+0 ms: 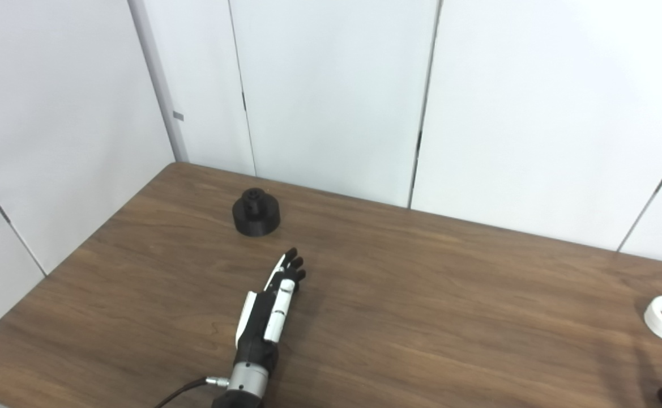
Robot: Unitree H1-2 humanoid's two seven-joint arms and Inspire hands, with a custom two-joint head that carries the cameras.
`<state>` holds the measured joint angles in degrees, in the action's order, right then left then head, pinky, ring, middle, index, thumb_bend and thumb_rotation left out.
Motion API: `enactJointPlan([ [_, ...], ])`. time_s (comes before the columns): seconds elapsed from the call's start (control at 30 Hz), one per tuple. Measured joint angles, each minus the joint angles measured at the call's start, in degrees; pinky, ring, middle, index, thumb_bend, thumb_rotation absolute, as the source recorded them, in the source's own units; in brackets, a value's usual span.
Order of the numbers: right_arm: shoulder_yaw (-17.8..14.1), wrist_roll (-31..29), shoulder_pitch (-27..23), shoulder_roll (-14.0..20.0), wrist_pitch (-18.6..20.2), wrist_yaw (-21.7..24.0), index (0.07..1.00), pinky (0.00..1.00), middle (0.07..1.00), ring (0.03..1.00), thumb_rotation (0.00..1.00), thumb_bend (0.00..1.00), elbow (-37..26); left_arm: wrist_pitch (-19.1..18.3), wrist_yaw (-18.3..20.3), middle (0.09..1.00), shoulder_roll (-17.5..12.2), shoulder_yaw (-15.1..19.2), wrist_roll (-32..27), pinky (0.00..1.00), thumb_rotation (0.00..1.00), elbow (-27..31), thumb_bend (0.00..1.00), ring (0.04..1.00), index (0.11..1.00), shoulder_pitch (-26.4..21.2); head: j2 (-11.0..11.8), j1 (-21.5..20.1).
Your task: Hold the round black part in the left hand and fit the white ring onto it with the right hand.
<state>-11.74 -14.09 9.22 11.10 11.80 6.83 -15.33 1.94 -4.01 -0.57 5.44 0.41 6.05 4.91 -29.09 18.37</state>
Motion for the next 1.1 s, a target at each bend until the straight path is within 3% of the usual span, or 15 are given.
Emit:
enactJointPlan([
  [0.1,0.1,0.0,0.0,0.0,0.1,0.0,1.000,1.00,1.000,1.000,1.00,0.61,0.0,-1.5,-0.2,0.963,-1.0,-0.6,3.0,0.95,0.74,0.7,0.53,0.963,0.981,0.0,-0.4,-1.2],
  [0.17,0.2,0.0,0.0,-0.1,0.3,0.0,1.000,1.00,1.000,1.000,1.00,0.61,-0.1,-3.9,-0.5,0.973,-2.1,-1.3,7.9,0.97,0.65,2.4,0.54,0.976,0.988,0.1,-0.6,-1.2],
  [0.3,0.3,0.0,0.2,-0.1,1.4,-0.1,1.000,1.00,1.000,1.000,1.00,0.63,-0.7,-9.2,-2.8,0.998,-4.0,-0.7,18.8,0.99,0.50,6.8,0.72,0.997,0.996,0.2,-1.1,-0.9],
  [0.43,0.3,0.0,0.2,-0.1,2.0,-0.1,1.000,1.00,1.000,1.000,1.00,0.64,-0.9,-13.3,-5.3,1.000,-6.2,1.8,25.4,0.93,0.46,9.1,0.84,0.994,0.984,-2.2,-1.5,-1.2],
  [0.5,0.3,-0.1,0.2,-0.2,2.7,-0.2,1.000,1.00,1.000,1.000,1.00,0.63,-1.5,-14.6,-6.3,0.997,-7.7,2.9,27.7,0.86,0.47,9.1,0.88,0.971,0.981,-4.0,-1.8,-1.3],
  [0.67,0.5,-0.1,0.2,-0.6,3.9,-0.5,0.999,1.00,0.991,1.000,1.00,0.64,-2.3,-16.6,-7.1,0.993,-10.9,3.9,33.0,0.81,0.48,9.6,0.95,0.972,0.989,-6.7,-2.0,-1.6],
  [0.8,0.5,1.5,0.2,-1.2,3.9,-2.0,0.986,1.00,0.965,0.998,1.00,0.63,-2.7,-20.0,-5.2,1.000,-14.6,3.0,38.3,0.98,0.50,9.2,0.99,0.999,1.000,-7.5,-2.1,-1.7],
  [0.93,0.6,2.0,0.2,-1.4,3.8,-2.5,0.984,1.00,0.960,0.988,1.00,0.60,-2.9,-22.0,-4.2,0.999,-19.6,2.4,42.4,1.00,0.52,5.1,1.00,1.000,0.966,-9.9,-2.2,-1.7],
  [1.1,0.9,2.0,0.2,-1.9,3.8,-2.6,0.986,1.00,0.962,0.994,1.00,0.60,-3.3,-23.7,-2.9,0.988,-23.4,0.1,44.4,1.00,0.60,-2.9,1.00,1.000,0.904,-13.3,-2.1,-2.0],
])
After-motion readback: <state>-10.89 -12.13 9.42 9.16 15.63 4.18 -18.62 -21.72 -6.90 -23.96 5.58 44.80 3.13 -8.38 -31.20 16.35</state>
